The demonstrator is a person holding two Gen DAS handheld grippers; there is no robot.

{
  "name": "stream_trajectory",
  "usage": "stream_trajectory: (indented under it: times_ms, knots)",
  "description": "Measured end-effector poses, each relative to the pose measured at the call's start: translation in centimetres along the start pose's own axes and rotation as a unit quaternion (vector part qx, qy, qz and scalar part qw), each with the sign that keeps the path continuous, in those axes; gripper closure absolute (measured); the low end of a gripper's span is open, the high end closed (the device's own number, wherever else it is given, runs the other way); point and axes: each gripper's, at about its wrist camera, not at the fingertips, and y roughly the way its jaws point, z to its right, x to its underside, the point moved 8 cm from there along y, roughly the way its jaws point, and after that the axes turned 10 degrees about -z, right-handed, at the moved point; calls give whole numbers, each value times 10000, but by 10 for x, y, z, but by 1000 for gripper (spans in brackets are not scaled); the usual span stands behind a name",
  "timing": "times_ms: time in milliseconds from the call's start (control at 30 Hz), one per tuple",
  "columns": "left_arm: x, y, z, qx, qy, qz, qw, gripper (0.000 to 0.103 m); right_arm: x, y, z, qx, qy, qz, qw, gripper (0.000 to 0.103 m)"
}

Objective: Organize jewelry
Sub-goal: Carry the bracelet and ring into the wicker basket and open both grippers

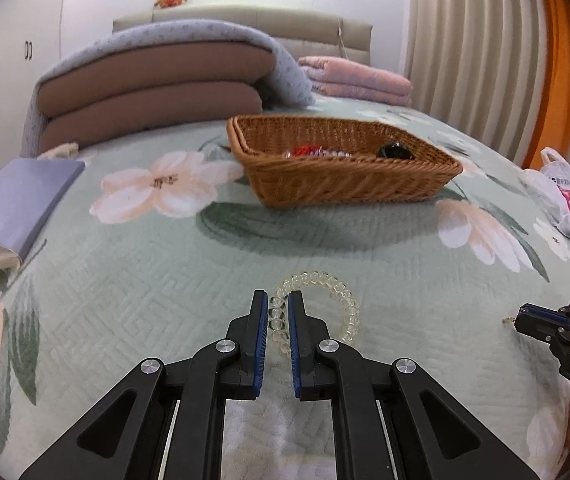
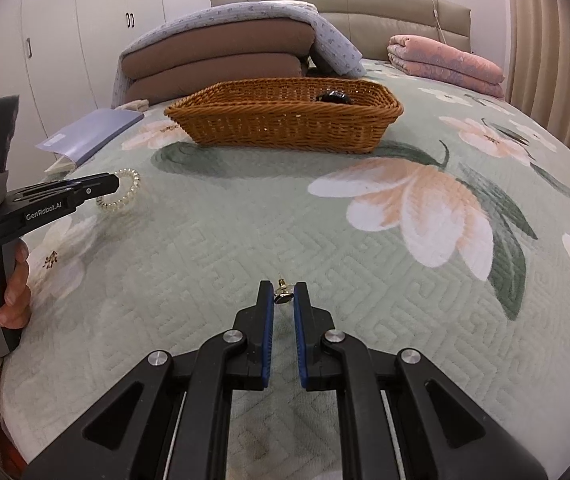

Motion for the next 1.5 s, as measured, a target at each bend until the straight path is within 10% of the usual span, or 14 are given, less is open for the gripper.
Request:
stream_trajectory:
  times_ms: [367,667,1000,1500]
  knots:
    - [-13,-22,2,86,-82,326,9994,93,-26,-29,9,-310,310,610,9972,92]
    - [-119,-48,22,421,-359,936,9941,93,-166,-54,16,-124,120,1619,9867,92]
    - [-179,54,14,286,-530,798,9950,93,-254,60,51,-540,698,1251,9882,92]
    - [-171,91,9,349,-593,565,9960,93,-248,112,41,-310,377,784,9957,91]
